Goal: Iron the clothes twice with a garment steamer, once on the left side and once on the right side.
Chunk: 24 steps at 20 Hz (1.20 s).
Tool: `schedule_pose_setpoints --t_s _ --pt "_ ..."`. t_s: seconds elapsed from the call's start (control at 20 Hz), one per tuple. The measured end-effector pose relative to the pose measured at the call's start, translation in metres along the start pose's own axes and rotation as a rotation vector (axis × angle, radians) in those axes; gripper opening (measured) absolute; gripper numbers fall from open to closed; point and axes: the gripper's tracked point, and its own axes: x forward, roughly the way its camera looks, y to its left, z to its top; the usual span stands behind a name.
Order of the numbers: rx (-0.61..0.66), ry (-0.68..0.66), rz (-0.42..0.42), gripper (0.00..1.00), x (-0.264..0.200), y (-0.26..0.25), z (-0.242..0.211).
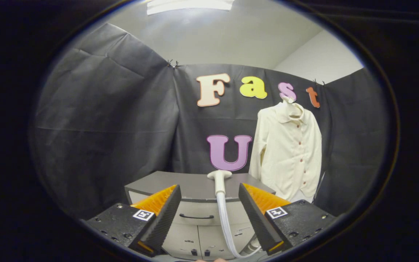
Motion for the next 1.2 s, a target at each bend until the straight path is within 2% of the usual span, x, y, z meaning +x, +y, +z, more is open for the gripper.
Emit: schedule_pose_setpoints --t_s 0.3,0.75,1.2 --pt "-0.008 0.01 -0.009 0.96 0.044 -0.014 -0.005" --pt "0.051 0.102 -0.005 0.97 0.125 -0.028 -0.033" --pt "0.012 0.209 -0.027 0.96 0.184 -0.032 -0.071"
